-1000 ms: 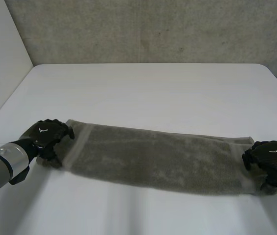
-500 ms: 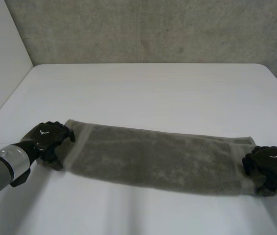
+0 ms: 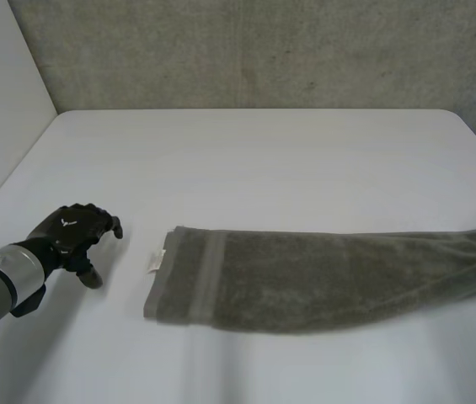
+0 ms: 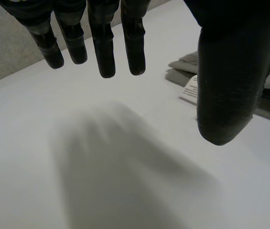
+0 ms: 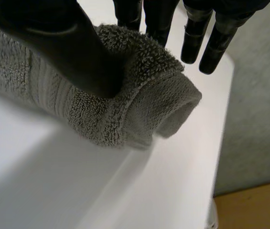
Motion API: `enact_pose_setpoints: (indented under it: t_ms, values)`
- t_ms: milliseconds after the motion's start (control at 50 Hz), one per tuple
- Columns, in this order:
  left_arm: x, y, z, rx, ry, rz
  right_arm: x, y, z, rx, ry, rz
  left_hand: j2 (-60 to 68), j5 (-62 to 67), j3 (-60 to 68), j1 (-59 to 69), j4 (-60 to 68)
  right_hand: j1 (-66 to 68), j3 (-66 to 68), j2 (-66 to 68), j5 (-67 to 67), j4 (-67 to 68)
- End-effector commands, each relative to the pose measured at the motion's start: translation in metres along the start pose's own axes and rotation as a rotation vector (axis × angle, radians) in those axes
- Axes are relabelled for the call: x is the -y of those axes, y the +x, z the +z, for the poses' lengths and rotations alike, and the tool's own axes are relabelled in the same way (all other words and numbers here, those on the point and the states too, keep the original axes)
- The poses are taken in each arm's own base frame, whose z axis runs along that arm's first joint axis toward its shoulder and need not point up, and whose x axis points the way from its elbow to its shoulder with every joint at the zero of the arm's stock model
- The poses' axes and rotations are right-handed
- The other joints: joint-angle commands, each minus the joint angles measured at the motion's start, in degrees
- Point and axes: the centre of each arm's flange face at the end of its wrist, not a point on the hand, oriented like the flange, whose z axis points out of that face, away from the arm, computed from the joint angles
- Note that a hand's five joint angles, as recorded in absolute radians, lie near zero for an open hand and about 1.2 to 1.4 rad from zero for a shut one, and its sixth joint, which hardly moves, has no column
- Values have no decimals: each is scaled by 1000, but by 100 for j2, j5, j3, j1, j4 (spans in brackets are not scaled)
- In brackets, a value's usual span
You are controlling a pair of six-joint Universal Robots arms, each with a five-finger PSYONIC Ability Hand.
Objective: Fold the towel.
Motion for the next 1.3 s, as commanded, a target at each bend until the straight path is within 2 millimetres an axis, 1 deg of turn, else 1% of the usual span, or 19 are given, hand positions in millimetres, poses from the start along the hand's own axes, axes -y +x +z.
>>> enact_pose_setpoints:
  t_ms: [20, 100, 120, 160, 220, 260, 280, 320, 380, 420, 500, 520, 540, 580, 720, 800, 900, 1080, 1300]
  values:
    - [2, 0, 0, -1, 7, 5, 81, -18, -12, 42, 206, 9, 121, 15, -296, 133, -336, 503, -248, 528, 375, -437]
    - [6, 1, -1, 2, 17, 13, 140, -76, -30, 146, 354, -51, 121, 15, -296, 133, -336, 503, -248, 528, 375, -437]
    - [6, 1, -1, 2, 17, 13, 140, -77, -31, 147, 355, -52, 121, 15, -296, 133, -336, 503, -248, 528, 375, -437]
    - [9, 1, -3, 7, 27, 19, 173, -132, -47, 203, 435, -130, 121, 15, -296, 133, -336, 503, -248, 528, 375, -437]
    - [11, 1, -5, 10, 34, 20, 184, -161, -54, 234, 473, -167, 121, 15, -296, 133, -336, 503, -248, 528, 375, -437]
    - [12, 2, -6, 10, 37, 20, 198, -223, -69, 315, 556, -235, 121, 15, -296, 133, -336, 503, -248, 528, 375, -437]
    - [12, 2, -6, 10, 37, 20, 198, -223, -69, 316, 556, -236, 121, 15, -296, 133, -336, 503, -248, 528, 375, -437]
    - [14, 2, -8, 11, 45, 24, 194, -278, -76, 414, 591, -286, 104, -2, -296, 116, -336, 503, -248, 528, 375, -437]
    - [15, 3, -9, 11, 48, 22, 186, -305, -77, 470, 589, -311, 88, -18, -296, 99, -336, 503, -248, 528, 375, -437]
    - [16, 4, -9, 11, 51, 23, 167, -349, -79, 560, 581, -354, 87, -19, -296, 99, -336, 503, -248, 528, 375, -437]
    - [17, 7, -10, 2, 55, 27, 146, -382, -78, 617, 559, -389, 87, -19, -296, 99, -336, 503, -248, 528, 375, -437]
    - [18, 8, -11, -1, 60, 31, 137, -391, -74, 620, 541, -397, 71, -35, -296, 83, -336, -907, -248, -881, -1035, -437]
    - [19, 9, -11, -3, 61, 33, 131, -395, -70, 609, 523, -402, 71, -35, -296, 82, -336, -5168, -248, -5142, -5295, -437]
    - [20, 11, -11, -6, 63, 36, 127, -396, -69, 594, 510, -403, 71, -35, -296, 82, -336, -6497, -248, -6472, -6625, -437]
    - [25, 19, -10, -28, 84, 53, 139, -375, -80, 540, 517, -348, 54, -52, -296, 66, -336, -6497, -248, -6472, -6625, -437]
    - [34, 32, -10, -64, 118, 71, 151, -345, -96, 521, 522, -231, 54, -52, -296, 66, -336, -6497, -248, -6472, -6625, -437]
    - [47, 50, -11, -118, 158, 38, 153, -303, -87, 454, 475, -111, 54, -52, -296, 66, -336, -6497, -248, -6472, -6625, -437]
    - [73, 94, -21, -263, 231, -73, 116, -245, -71, 370, 341, -30, 71, -35, -296, 82, -336, -6497, -248, -6472, -6625, -437]
    - [61, 154, -27, -408, 184, -67, 67, -236, -59, 412, 223, 20, 121, 15, -296, 133, -336, -6497, -248, -6472, -6625, -437]
